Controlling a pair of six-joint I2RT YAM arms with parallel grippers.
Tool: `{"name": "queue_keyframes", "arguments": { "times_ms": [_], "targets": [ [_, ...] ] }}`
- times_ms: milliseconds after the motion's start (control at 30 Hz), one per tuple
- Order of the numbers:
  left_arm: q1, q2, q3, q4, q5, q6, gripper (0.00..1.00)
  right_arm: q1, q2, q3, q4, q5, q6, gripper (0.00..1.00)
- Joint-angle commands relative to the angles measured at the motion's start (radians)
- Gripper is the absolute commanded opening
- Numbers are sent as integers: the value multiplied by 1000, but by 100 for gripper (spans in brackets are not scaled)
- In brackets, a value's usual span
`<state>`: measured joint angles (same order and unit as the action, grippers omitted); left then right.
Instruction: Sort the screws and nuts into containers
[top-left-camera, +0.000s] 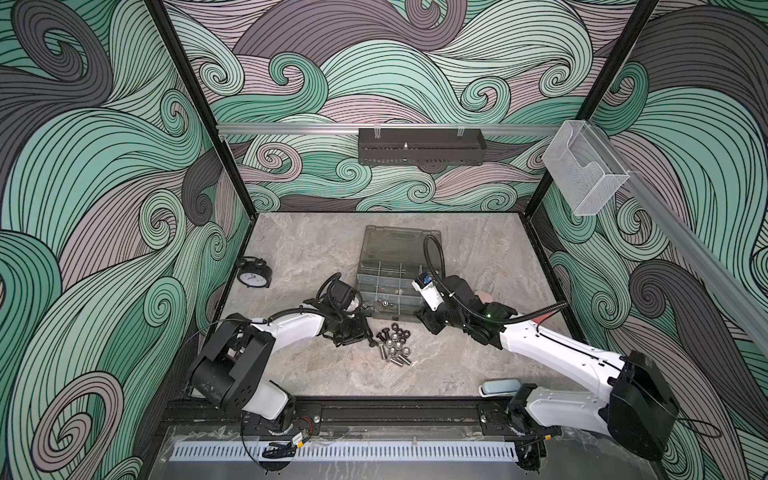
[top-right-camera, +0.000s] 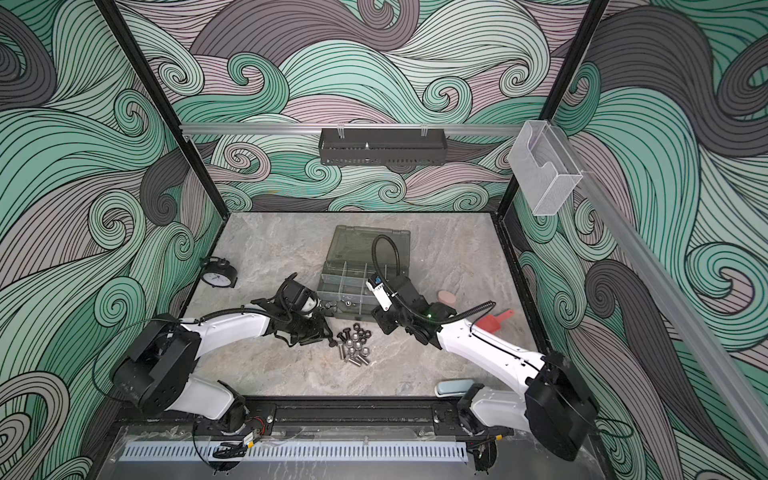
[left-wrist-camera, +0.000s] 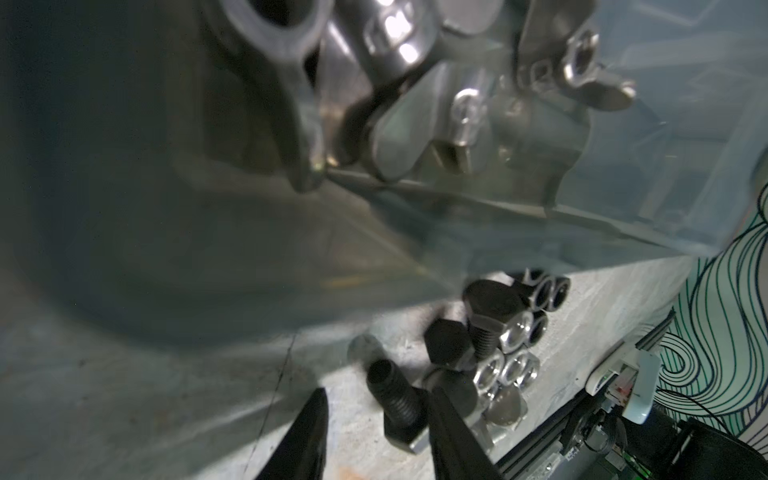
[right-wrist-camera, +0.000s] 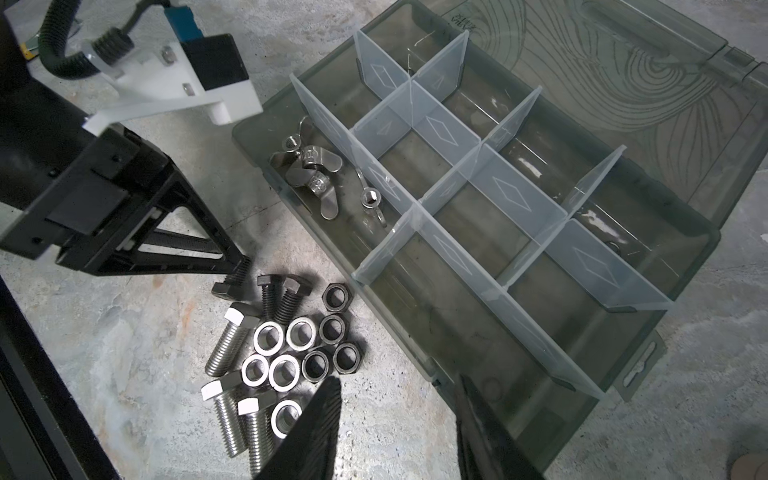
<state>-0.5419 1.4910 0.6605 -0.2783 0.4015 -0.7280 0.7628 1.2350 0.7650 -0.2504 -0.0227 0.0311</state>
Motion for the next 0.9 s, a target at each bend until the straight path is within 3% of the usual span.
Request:
{"name": "queue_keyframes", "arguments": {
  "times_ms": [0,467,867],
  "targets": [
    [-25,26,45,-3,16,-9,43,-11,-17,-13,-4,15,6,46],
    [-64,95,103,-58,4,31,40,-20,-38,-30,0,19,9,46],
    [-93,79,127,-199,-123,111,36,-24,-25,-35,15,3,15,46]
  ]
}}
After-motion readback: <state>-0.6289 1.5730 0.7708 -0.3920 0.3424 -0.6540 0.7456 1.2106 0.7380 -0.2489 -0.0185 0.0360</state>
